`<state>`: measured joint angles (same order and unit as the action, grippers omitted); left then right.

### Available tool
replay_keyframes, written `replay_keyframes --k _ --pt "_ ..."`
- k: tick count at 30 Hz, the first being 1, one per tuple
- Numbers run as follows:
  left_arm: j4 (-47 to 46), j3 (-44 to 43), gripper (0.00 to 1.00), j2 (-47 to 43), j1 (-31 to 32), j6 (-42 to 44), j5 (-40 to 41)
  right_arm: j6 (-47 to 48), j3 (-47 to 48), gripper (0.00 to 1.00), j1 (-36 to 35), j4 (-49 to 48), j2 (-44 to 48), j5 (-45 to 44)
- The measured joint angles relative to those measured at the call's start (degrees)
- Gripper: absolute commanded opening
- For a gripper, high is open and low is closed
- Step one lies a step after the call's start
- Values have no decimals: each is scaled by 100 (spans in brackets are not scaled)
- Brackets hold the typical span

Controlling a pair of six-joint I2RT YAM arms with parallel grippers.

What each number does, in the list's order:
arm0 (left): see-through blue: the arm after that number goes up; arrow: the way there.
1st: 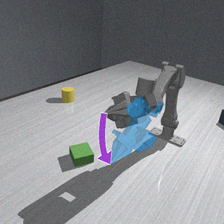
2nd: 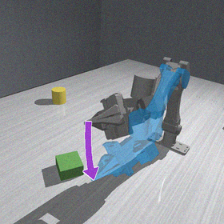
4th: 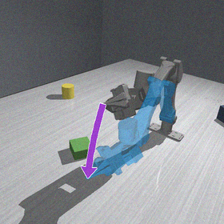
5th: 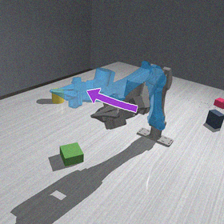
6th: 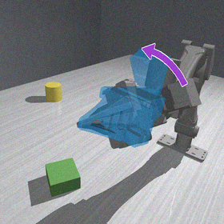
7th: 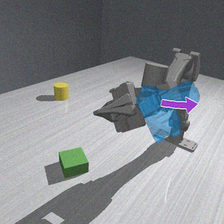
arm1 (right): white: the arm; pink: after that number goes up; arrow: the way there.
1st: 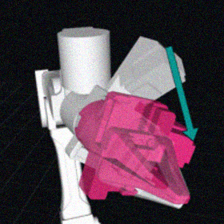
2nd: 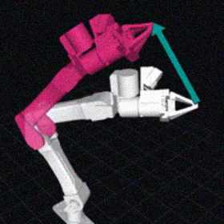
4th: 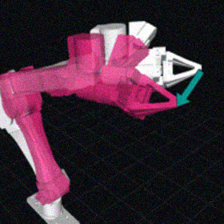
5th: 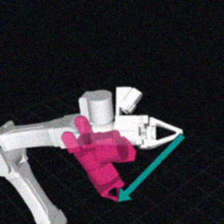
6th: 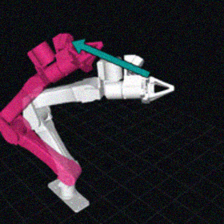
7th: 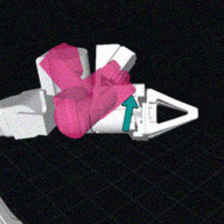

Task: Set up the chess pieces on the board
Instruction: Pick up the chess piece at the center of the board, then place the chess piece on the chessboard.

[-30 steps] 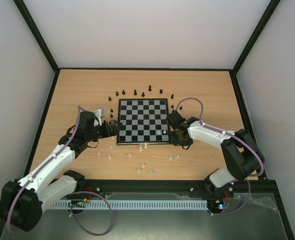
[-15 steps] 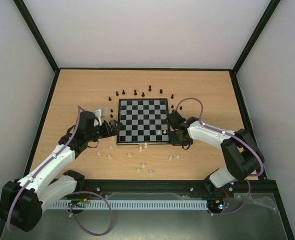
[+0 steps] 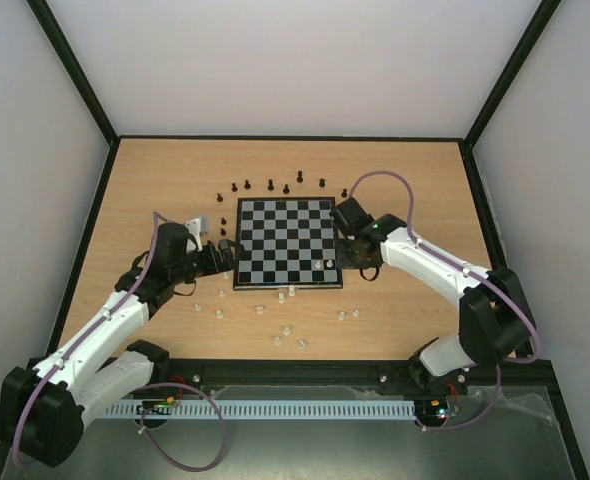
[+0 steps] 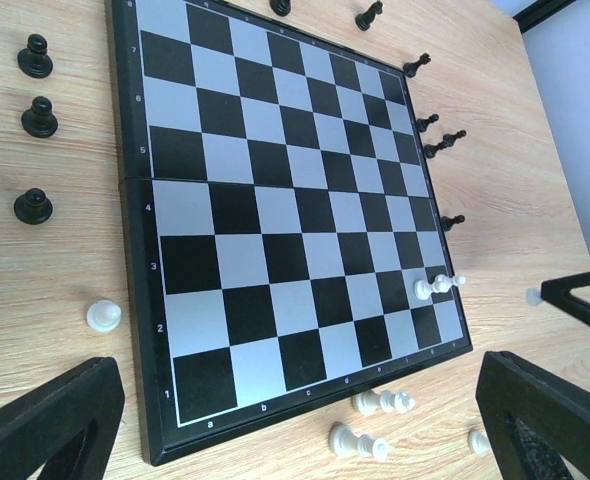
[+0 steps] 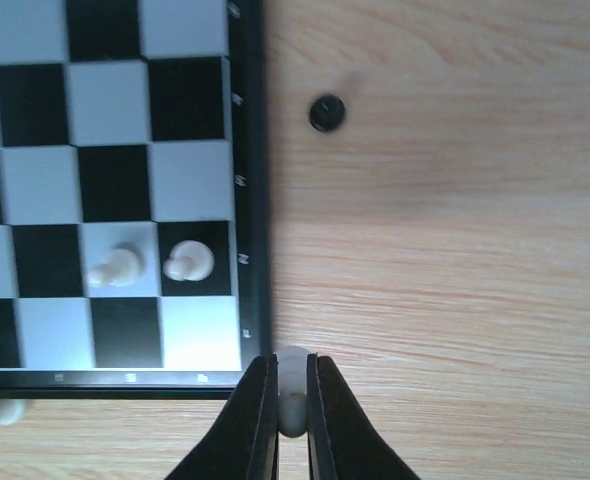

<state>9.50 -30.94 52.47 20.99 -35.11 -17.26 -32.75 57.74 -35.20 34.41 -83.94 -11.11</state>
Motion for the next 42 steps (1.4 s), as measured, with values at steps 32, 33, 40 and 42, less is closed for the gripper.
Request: replay_keyframes --k 32,33,40,42 --pt "170 -116 99 -96 0 4 229 343 2225 6 -953 304 -2367 236" --pt "170 -116 100 -96 0 4 229 343 2225 6 -955 302 -2389 245" --pt "170 -116 99 -96 0 4 232 367 2225 6 -979 299 -2527 313" --pt "170 -116 99 -96 0 4 232 378 2225 6 -984 299 -2549 323"
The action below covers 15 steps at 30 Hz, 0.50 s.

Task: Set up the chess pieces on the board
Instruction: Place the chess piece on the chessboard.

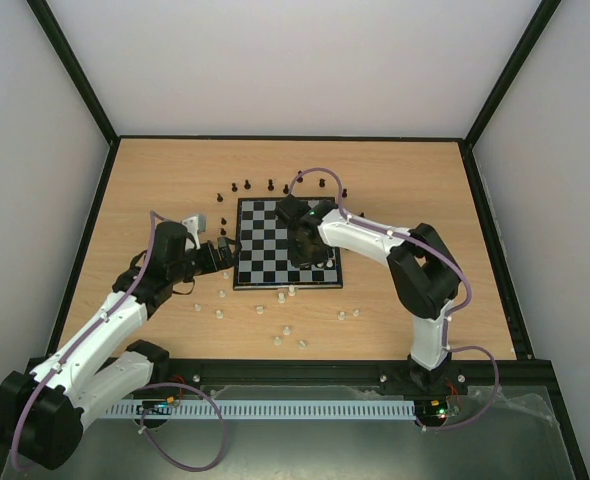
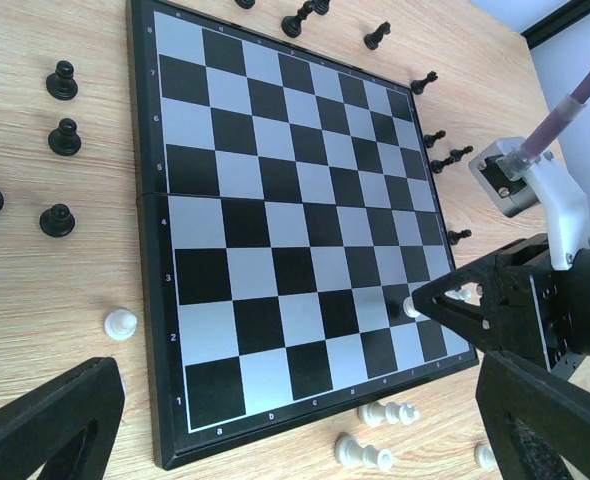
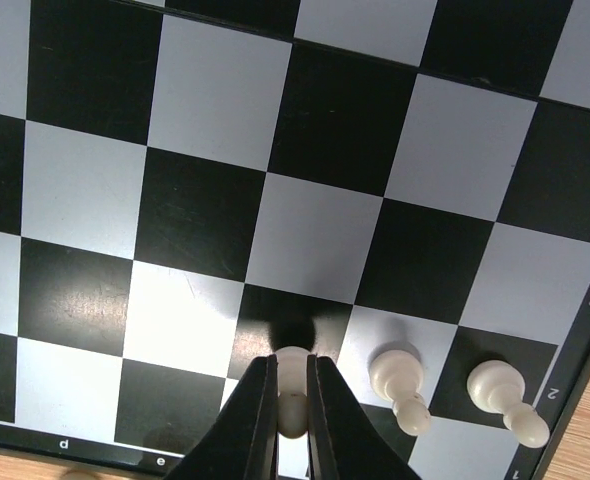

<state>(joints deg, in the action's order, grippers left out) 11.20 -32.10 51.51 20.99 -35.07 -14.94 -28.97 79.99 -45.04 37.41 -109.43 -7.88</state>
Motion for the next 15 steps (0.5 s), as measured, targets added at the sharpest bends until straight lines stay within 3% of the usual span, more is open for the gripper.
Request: replay_keyframes --k 15 --pt "-7 0 99 0 0 0 2 31 33 7 -4 -22 -166 17"
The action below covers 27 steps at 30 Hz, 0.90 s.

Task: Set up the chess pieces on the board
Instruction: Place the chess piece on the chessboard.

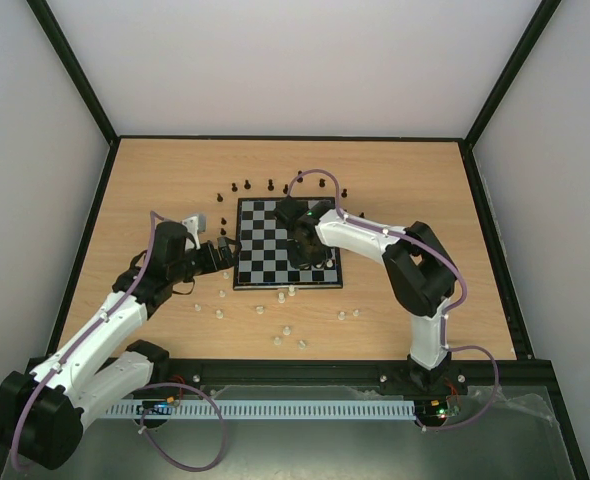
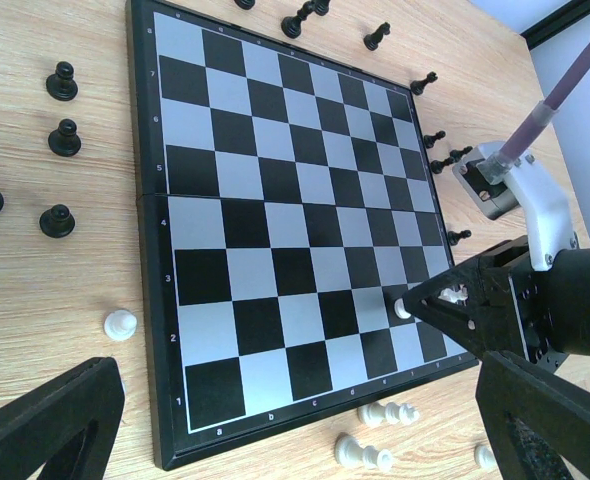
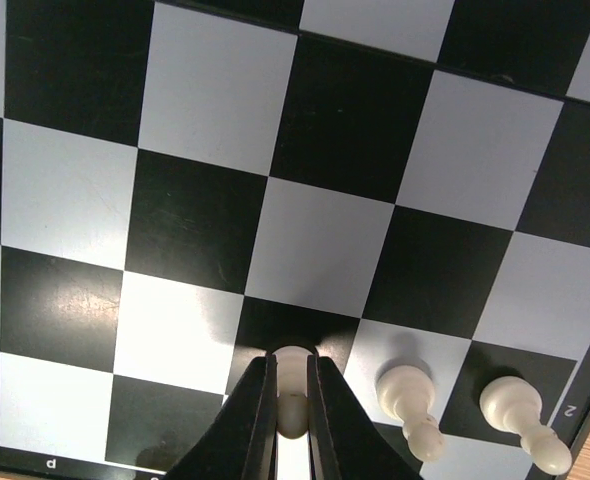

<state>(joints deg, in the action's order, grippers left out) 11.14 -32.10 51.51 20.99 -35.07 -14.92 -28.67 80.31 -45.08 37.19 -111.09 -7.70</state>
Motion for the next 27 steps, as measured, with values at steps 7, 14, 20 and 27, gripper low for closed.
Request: replay_keyframes --k 7,14,20,27 --pt "-4 0 99 0 0 -2 0 17 90 8 0 -4 -63 -4" --pt "-7 0 99 0 0 -2 0 22 96 13 -2 -4 -70 -7" --pt "-7 0 99 0 0 0 0 35 96 19 -2 -4 -107 -31" --pt "-7 2 99 0 0 -2 0 42 96 21 -2 -4 -120 -42"
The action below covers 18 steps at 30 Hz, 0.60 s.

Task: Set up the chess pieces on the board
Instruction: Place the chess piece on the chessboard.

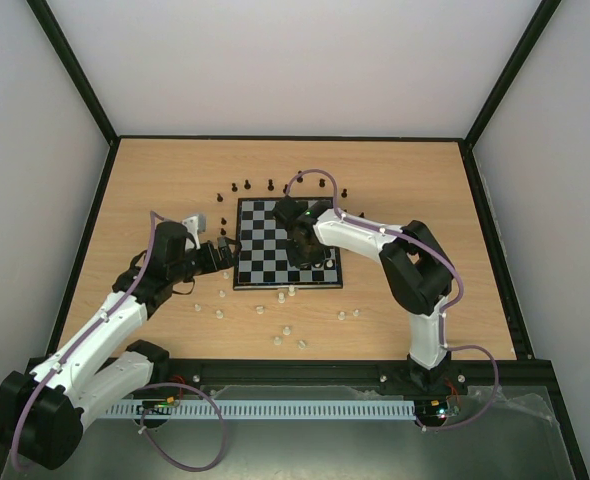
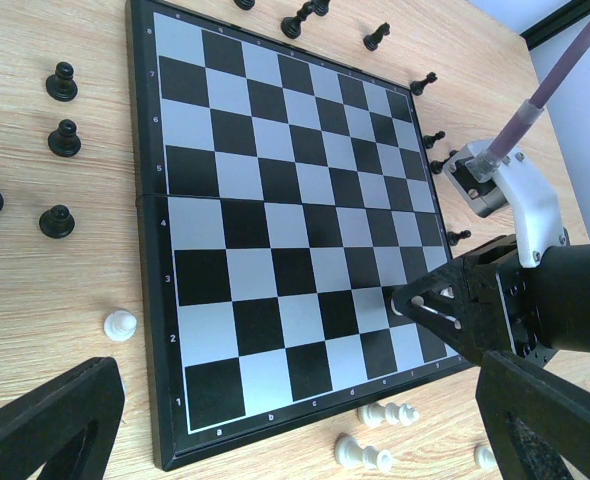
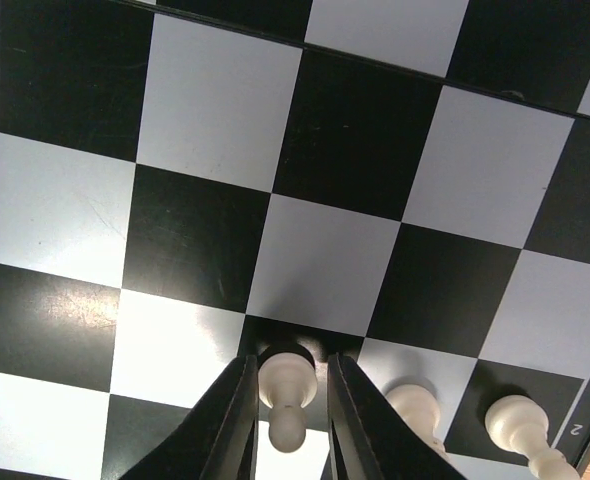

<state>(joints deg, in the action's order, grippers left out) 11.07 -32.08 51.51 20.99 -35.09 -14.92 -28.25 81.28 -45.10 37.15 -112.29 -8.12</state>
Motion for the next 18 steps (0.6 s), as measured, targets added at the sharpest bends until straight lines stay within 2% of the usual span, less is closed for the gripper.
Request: replay_keyframes --k 3,10,14,18 --pt "0 -2 99 0 0 0 0 0 0 21 0 0 0 -7" --pt "0 0 99 0 0 0 4 13 37 29 0 2 151 -59" --pt "0 -2 99 0 0 0 9 28 37 31 0 9 638 -118" --pt "-2 -2 99 0 0 0 17 17 -28 41 0 11 1290 -173"
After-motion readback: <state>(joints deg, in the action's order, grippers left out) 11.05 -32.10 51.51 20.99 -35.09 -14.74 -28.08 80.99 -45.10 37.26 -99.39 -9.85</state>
